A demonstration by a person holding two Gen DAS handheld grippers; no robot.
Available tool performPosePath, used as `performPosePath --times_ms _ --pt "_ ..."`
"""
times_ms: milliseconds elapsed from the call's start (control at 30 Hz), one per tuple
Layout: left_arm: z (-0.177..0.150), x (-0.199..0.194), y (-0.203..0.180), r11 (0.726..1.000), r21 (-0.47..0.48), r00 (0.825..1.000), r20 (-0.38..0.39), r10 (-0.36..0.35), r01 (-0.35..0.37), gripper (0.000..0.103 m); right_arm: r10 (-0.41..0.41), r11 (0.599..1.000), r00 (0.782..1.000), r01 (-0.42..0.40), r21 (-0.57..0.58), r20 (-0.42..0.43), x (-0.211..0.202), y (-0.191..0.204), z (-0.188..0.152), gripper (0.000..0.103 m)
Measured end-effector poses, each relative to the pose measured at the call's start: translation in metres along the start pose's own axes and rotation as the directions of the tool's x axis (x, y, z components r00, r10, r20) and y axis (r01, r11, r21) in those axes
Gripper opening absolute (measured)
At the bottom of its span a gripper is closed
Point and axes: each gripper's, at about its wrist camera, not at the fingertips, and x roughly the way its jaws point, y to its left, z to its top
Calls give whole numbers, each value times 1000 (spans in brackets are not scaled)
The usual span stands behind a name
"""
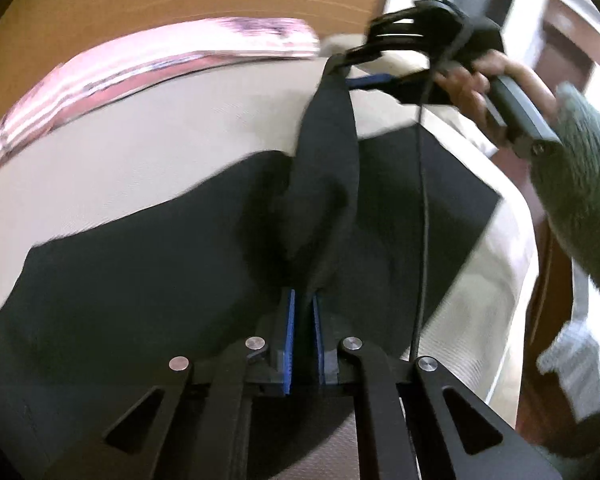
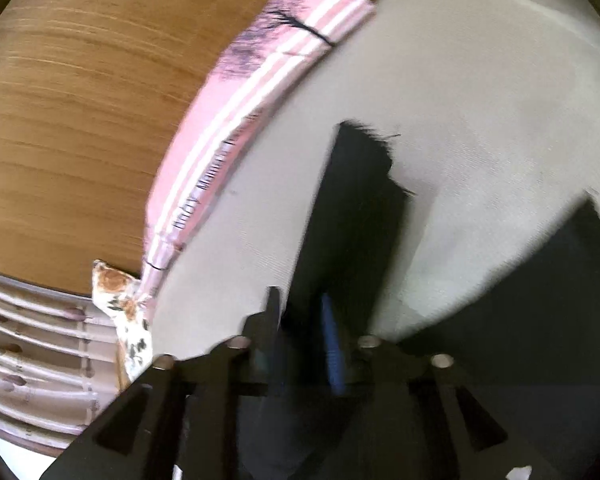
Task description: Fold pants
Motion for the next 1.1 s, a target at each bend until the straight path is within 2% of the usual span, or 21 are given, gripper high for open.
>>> performPosePath --times_ms 100,200,333,533,833,900,1100 --pt "0 1 25 995 -103 1000 -8 19 -19 9 3 1000 1000 -3 -10 18 2 7 5 32" --pt "-3 5 36 990 -137 1000 -18 15 -17 9 -41 999 999 41 -7 23 -1 0 8 32" --pt "-8 9 36 992 -121 1000 -21 17 -20 9 -100 994 994 99 46 32 -8 -27 11 32" --pt "-7 14 40 991 -133 1000 -24 6 -9 9 -145 984 989 142 108 20 -1 -58 19 32" --pt "-6 18 42 990 -138 999 -31 9 -13 9 -113 985 993 109 131 21 24 -58 24 31" --pt "-6 18 41 991 -136 999 -33 13 -18 9 -107 989 994 103 106 29 24 -52 24 9" --pt "-5 18 36 992 -119 999 -33 38 -42 9 -114 993 987 116 -6 110 -9 -19 16 6"
